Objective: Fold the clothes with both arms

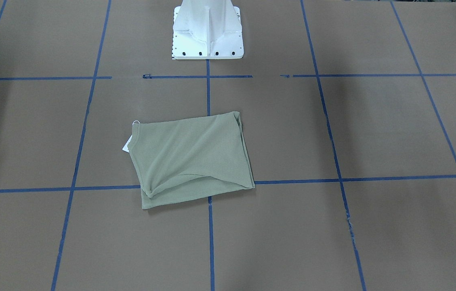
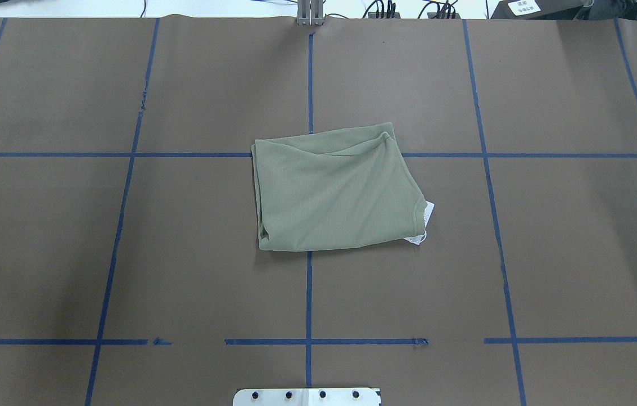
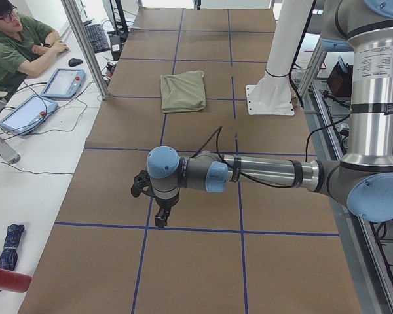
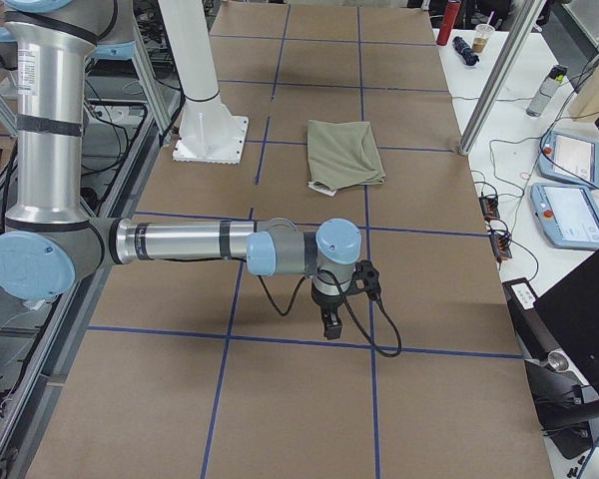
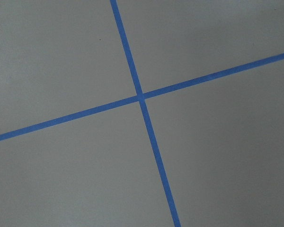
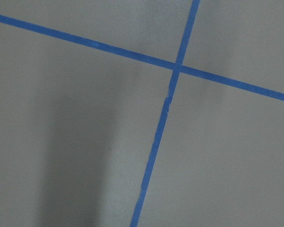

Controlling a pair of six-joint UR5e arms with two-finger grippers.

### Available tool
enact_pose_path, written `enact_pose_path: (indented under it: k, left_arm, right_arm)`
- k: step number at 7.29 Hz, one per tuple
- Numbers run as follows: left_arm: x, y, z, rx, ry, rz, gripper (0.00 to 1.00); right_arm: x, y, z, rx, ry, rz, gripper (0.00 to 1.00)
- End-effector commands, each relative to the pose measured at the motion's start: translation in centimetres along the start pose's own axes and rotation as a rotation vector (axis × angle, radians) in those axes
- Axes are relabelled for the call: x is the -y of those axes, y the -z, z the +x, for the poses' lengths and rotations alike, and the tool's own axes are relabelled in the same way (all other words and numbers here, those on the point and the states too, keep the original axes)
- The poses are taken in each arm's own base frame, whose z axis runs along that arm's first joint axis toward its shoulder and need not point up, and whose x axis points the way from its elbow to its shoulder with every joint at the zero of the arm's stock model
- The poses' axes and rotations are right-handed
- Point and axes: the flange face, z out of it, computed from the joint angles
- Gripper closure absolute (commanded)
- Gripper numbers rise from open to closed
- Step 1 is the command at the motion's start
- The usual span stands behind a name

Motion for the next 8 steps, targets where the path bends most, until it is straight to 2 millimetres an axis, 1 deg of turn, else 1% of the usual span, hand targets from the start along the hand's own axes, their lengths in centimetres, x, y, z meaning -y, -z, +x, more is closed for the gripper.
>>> enact_pose_path:
  k: [1, 2, 3, 7, 8]
  left_arm:
    - [-0.1, -0.1, -0.1, 0.0, 0.004, -0.001, 0.0]
    - [-0.2, -0.3, -0.2, -0.003, 0.009, -0.006, 0.0]
    - [-1.0, -0.6, -0.4, -0.003, 0.017, -0.014, 0.0]
    - [-2.0, -1.3, -1.0, -0.004, 0.031, -0.03, 0.0]
    - [-2.9, -1.7, -1.3, -0.006, 0.041, -0.039, 0.0]
  right_arm:
    - [-0.2, -0.1, 0.1, -0.003, 0.019, 0.021, 0.0]
    - [-0.3, 0.0, -0.1, -0.007, 0.038, 0.044, 0.0]
    - [-0.4, 0.0, -0.1, -0.011, 0.061, 0.07, 0.0]
    - [-0.6, 0.0, -0.1, -0.011, 0.066, 0.078, 0.0]
    - [-0.5, 0.0, -0.1, -0.009, 0.064, 0.079, 0.0]
